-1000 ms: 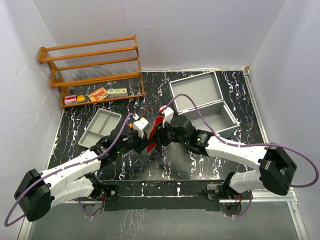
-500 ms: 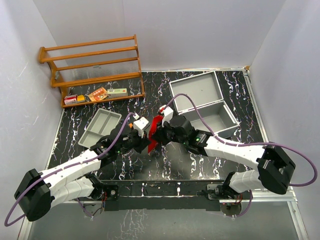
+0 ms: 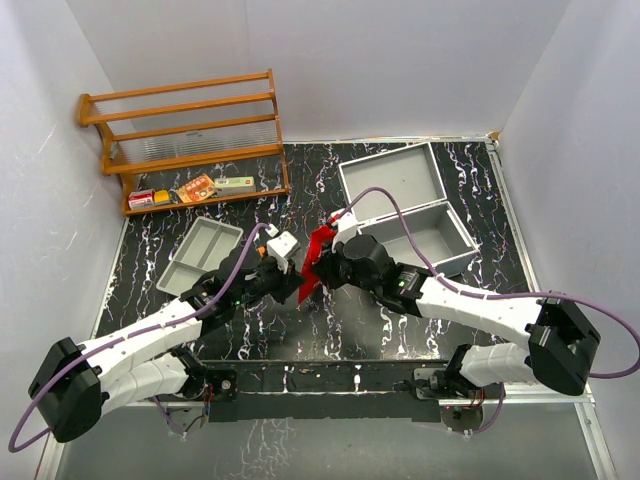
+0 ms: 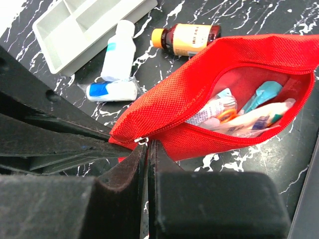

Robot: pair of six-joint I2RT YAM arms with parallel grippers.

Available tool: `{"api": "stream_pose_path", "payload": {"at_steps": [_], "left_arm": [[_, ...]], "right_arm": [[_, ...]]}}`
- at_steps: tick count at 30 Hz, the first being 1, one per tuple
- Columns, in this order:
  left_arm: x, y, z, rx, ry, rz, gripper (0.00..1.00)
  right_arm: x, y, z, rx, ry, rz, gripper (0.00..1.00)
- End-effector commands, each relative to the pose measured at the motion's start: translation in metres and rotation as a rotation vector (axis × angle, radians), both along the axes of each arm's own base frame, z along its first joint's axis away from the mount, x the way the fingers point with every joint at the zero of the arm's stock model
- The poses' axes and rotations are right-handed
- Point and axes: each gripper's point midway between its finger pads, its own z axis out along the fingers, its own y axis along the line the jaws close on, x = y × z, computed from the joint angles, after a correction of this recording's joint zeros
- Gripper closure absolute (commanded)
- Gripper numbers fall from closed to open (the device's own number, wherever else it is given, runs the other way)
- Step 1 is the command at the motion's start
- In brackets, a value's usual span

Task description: Organize the medicine kit

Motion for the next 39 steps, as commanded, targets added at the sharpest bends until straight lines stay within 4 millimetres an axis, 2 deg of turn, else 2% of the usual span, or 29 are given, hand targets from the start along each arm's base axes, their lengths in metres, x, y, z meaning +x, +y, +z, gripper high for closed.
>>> {"api": "stream_pose_path", "payload": {"at_steps": [1, 6, 13, 17, 20, 23, 28, 34, 39], "left_arm": [[-0.006, -0.001, 0.006, -0.005, 0.008, -0.024, 1.0], [-0.006, -0.001, 0.006, -0.011, 0.011, -0.018, 1.0], [-0.003, -0.003, 0.01, -0.035, 0.0, -0.009, 0.72], [-0.005, -0.006, 0.015, -0.05, -0.014, -0.033, 0.65], [-0.005, -0.006, 0.022, -0.07, -0.032, -0.035, 0.65], [-0.001, -0.003, 0.032, -0.101, -0.065, 0.0, 0.7], [0.004, 0.0, 0.046, -0.152, -0.111, 0.043, 0.7], [0.011, 0.0, 0.056, -0.207, -0.107, 0.101, 0.64], [0.017, -0.002, 0.056, -0.233, -0.092, 0.133, 0.66]], "right_arm": [[0.034, -0.025, 0.026, 0.002, -0.097, -0.206, 1.0], [0.015, -0.003, 0.032, 0.028, -0.099, -0.018, 1.0], [-0.007, 0.017, 0.035, 0.075, -0.095, 0.157, 1.0], [-0.008, 0.02, 0.031, 0.074, -0.083, 0.17, 1.0], [-0.008, 0.021, 0.028, 0.069, -0.08, 0.173, 1.0], [-0.007, 0.022, 0.026, 0.062, -0.077, 0.174, 1.0], [-0.008, 0.023, 0.023, 0.058, -0.072, 0.182, 1.0], [-0.008, 0.024, 0.023, 0.063, -0.07, 0.183, 1.0], [-0.009, 0.025, 0.023, 0.067, -0.069, 0.189, 1.0]]}}
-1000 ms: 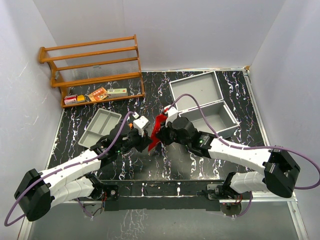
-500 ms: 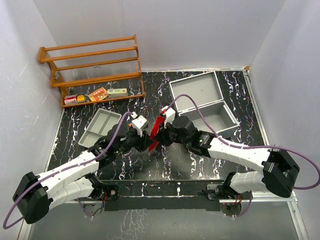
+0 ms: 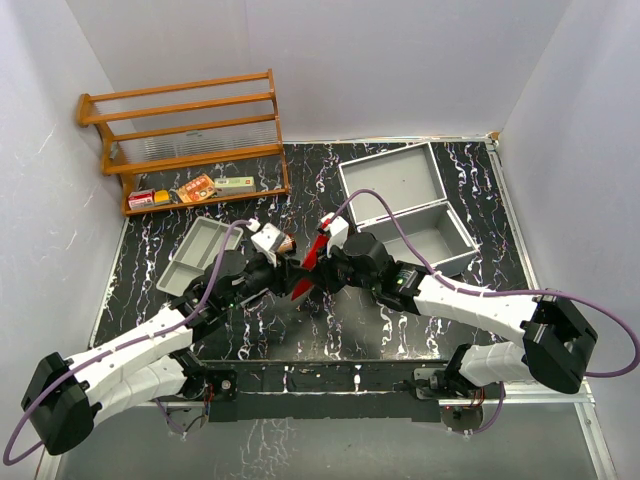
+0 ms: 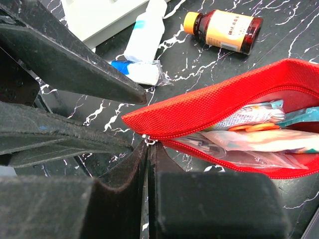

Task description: Organize the medicine kit

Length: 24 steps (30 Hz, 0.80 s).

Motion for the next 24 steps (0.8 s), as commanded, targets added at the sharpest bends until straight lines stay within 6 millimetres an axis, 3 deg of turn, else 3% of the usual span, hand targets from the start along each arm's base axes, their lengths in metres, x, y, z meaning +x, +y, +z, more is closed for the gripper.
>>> {"api": "stream_pose_path", "payload": {"at_steps": [1, 8, 12, 19, 24], "left_arm": [[0.008, -0.003, 0.011, -0.064, -0.014, 0.042, 0.67], [0.008, -0.01, 0.005, -0.064, 0.011, 0.02, 0.75], [0.007, -0.01, 0.0, -0.037, 0.01, 0.006, 1.0], [0.003, -0.001, 0.0, 0.022, -0.014, 0.002, 1.0], [-0.002, 0.001, -0.001, 0.035, -0.007, -0.019, 1.0]], "right_arm": [[0.008, 0.013, 0.028, 0.081, -0.072, 0.018, 1.0], [0.01, 0.012, 0.028, 0.082, -0.075, 0.01, 1.0], [0.016, 0.007, 0.026, 0.075, -0.077, -0.043, 1.0], [0.052, -0.035, 0.016, 0.013, -0.084, -0.384, 1.0], [0.063, -0.058, 0.011, -0.032, -0.079, -0.534, 1.0]]}}
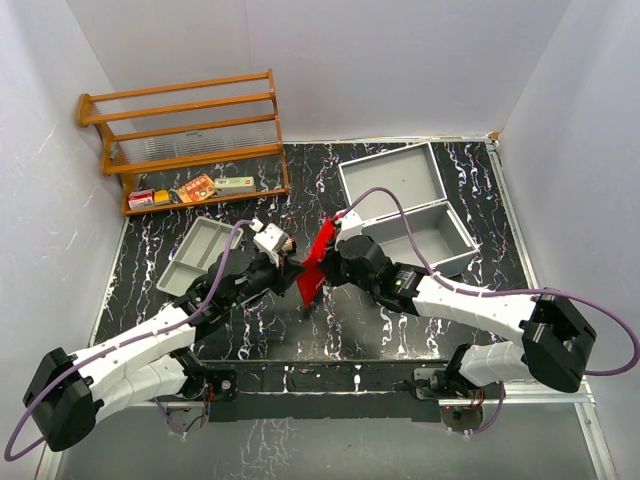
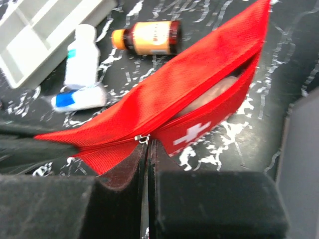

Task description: Organize the medicine kit

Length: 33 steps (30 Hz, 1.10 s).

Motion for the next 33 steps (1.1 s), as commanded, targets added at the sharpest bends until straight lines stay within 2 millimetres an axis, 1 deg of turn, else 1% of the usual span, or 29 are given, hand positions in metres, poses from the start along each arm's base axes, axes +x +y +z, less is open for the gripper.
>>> {"api": "stream_pose_path", "payload": {"at_steps": [1, 4, 7, 8, 12, 15, 16, 20, 25, 30, 33], "left_arm": [[-0.007, 0.003, 0.003, 0.028, -0.006, -0.032, 1.0], [-0.009, 0.004, 0.002, 0.033, -0.004, -0.033, 1.0], [-0.009, 0.006, 0.001, 0.036, 0.001, -0.026, 1.0], [-0.009, 0.007, 0.0, 0.038, 0.006, -0.023, 0.97], [-0.008, 0.009, -0.002, 0.042, 0.041, 0.005, 0.66], [-0.006, 0.007, -0.001, 0.041, 0.068, 0.015, 0.53], [-0.005, 0.006, 0.0, 0.039, 0.077, 0.021, 0.51], [-0.003, 0.003, -0.002, 0.043, 0.113, 0.031, 0.49], [-0.002, -0.001, 0.002, 0.027, 0.129, 0.032, 0.51], [-0.005, -0.002, 0.004, 0.021, 0.161, 0.027, 0.56], [-0.009, -0.002, 0.005, 0.018, 0.192, 0.026, 0.55]], "right_arm": [[0.033, -0.035, 0.019, -0.006, -0.079, -0.268, 1.0], [0.034, -0.037, 0.019, -0.012, -0.081, -0.28, 1.0], [0.032, -0.034, 0.022, -0.012, -0.088, -0.25, 1.0], [0.031, -0.031, 0.024, -0.011, -0.096, -0.22, 1.0], [0.017, -0.01, 0.037, 0.032, -0.148, -0.034, 1.0], [0.005, 0.003, 0.044, 0.055, -0.172, 0.081, 1.0], [0.002, 0.007, 0.045, 0.06, -0.17, 0.109, 1.0], [-0.003, 0.013, 0.043, 0.057, -0.169, 0.169, 1.0], [-0.011, 0.019, 0.038, 0.045, -0.172, 0.24, 1.0], [-0.011, 0.018, 0.034, 0.017, -0.187, 0.26, 1.0], [-0.01, 0.017, 0.033, 0.001, -0.199, 0.262, 1.0]]}}
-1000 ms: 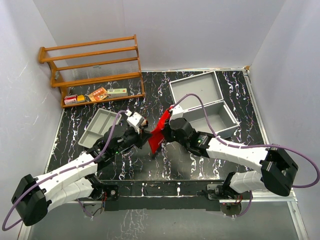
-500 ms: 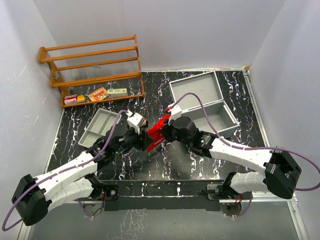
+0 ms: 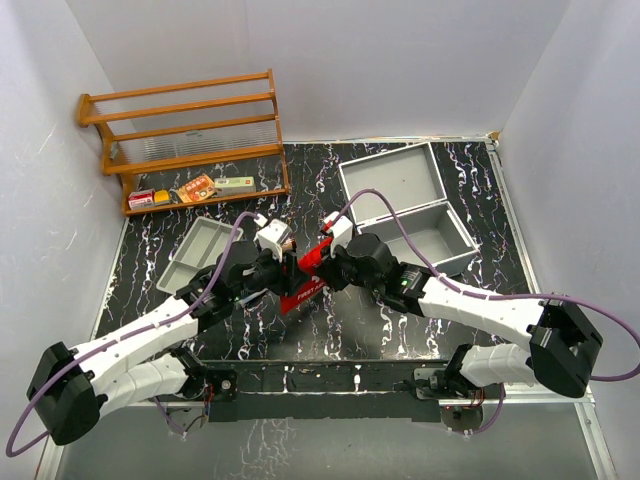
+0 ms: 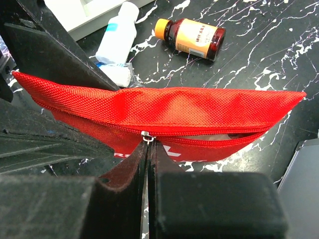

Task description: Organize the medicine kit

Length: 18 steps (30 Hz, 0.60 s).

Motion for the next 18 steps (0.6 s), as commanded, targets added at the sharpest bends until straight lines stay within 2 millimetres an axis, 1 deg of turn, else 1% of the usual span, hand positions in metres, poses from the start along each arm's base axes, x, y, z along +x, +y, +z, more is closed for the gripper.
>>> {"api": "stream_pose_path", "payload": {"at_steps": [1, 2, 4, 7, 9, 11, 13, 17, 18], "left_arm": [[-0.003, -0.003, 0.02, -0.033, 0.027, 0.005, 0.52], [-0.002, -0.001, 0.023, -0.028, 0.037, 0.021, 0.48], [-0.004, 0.003, 0.023, -0.002, 0.074, 0.038, 0.42], [-0.007, 0.005, 0.019, 0.044, 0.14, 0.038, 0.34], [-0.008, 0.008, 0.014, 0.072, 0.194, 0.053, 0.33], [-0.005, 0.009, 0.009, 0.081, 0.252, 0.07, 0.33], [-0.001, 0.008, 0.007, 0.059, 0.323, 0.065, 0.38], [0.004, 0.006, 0.003, -0.012, 0.449, 0.01, 0.61], [0.004, 0.005, 0.003, -0.021, 0.457, -0.004, 0.64]], "right_arm": [[0.007, 0.01, 0.023, 0.054, -0.098, 0.033, 1.0], [0.008, 0.01, 0.022, 0.048, -0.1, 0.034, 1.0], [0.008, 0.009, 0.02, 0.039, -0.104, 0.035, 1.0], [0.008, 0.01, 0.019, 0.036, -0.103, 0.041, 1.0], [0.008, 0.01, 0.019, 0.035, -0.096, 0.038, 1.0], [0.007, 0.011, 0.019, 0.037, -0.089, 0.044, 1.0], [0.006, 0.012, 0.018, 0.039, -0.083, 0.048, 1.0], [0.006, 0.011, 0.017, 0.043, -0.084, 0.043, 1.0], [0.006, 0.01, 0.018, 0.045, -0.084, 0.04, 1.0]]}}
